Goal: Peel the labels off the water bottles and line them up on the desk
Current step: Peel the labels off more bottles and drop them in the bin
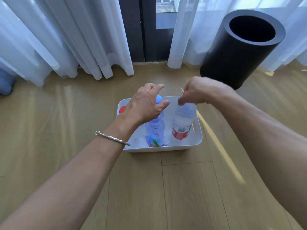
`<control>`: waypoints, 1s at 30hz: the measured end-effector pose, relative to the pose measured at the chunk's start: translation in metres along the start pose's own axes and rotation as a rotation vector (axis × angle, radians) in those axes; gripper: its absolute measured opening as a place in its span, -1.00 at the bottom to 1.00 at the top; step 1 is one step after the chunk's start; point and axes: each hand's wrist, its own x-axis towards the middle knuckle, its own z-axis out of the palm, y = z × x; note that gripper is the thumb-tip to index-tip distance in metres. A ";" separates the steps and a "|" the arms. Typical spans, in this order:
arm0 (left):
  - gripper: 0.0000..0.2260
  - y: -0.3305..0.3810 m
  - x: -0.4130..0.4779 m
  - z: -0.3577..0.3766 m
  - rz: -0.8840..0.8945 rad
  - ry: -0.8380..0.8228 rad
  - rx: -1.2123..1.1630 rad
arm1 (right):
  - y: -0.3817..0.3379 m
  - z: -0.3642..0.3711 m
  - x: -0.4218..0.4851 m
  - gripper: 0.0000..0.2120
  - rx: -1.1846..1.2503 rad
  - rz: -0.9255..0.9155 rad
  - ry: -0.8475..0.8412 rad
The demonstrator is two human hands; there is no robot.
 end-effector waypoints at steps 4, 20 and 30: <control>-0.32 -0.001 0.003 0.002 -0.048 -0.116 -0.178 | -0.015 -0.037 -0.020 -0.75 0.117 -0.130 0.183; -0.40 0.004 0.001 -0.027 -0.055 0.286 -0.734 | -0.053 -0.044 -0.012 -0.74 0.964 -0.507 0.413; -0.39 0.005 0.007 -0.052 -0.190 0.464 -0.761 | -0.073 0.014 -0.011 -0.55 1.452 -0.494 -0.183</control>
